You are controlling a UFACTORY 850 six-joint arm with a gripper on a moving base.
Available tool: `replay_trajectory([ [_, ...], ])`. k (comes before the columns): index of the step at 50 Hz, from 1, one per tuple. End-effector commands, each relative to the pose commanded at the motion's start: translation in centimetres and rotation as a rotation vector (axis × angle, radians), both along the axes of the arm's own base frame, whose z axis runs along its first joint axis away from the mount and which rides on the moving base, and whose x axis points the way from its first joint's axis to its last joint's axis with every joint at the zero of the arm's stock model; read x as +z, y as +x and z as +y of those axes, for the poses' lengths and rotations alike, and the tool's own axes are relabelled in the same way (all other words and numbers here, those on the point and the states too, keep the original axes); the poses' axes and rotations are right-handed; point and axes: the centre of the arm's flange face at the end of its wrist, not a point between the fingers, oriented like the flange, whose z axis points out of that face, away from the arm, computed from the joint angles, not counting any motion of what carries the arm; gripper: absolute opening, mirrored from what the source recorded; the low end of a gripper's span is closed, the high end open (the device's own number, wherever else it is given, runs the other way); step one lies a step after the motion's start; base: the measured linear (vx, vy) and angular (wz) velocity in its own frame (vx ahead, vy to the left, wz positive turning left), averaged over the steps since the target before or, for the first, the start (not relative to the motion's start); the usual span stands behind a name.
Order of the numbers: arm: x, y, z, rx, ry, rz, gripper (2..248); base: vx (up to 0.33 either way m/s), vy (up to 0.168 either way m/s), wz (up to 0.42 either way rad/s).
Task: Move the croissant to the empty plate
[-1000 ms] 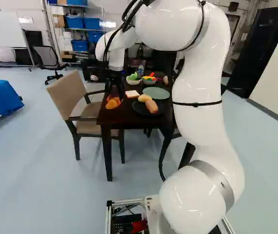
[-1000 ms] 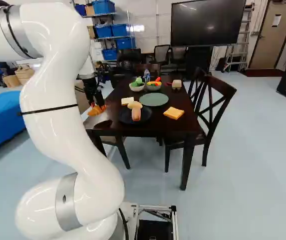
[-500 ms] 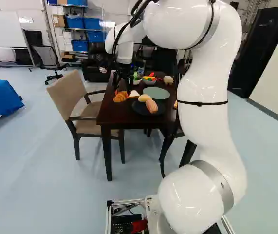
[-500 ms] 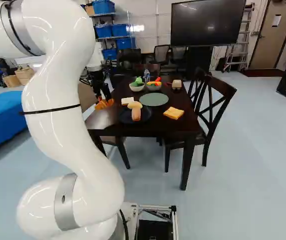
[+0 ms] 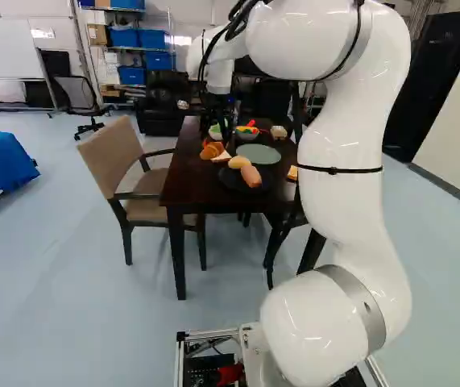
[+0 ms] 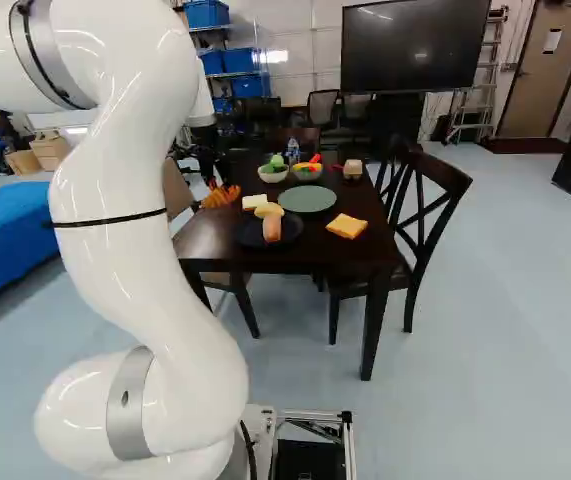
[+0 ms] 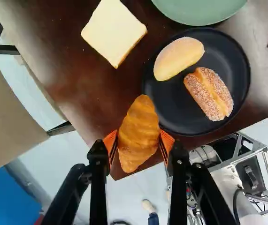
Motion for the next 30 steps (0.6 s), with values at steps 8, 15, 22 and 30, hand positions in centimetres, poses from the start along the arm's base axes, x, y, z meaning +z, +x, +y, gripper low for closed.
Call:
replay_trajectory([
  [8, 1.2, 0.5, -1.3, -0.018, -0.007, -0.003, 139, 0.000, 0.000, 0.000],
  [15, 2.3, 1.0, -2.4, -0.037, -0.010, -0.003, 139, 0.000, 0.000, 0.000],
  [22, 3.0, 1.5, -3.5, -0.055, -0.010, -0.001, 139, 0.000, 0.000, 0.000],
  [30, 2.9, 2.7, -4.5, -0.074, -0.010, -0.004, 139, 0.000, 0.000, 0.000],
])
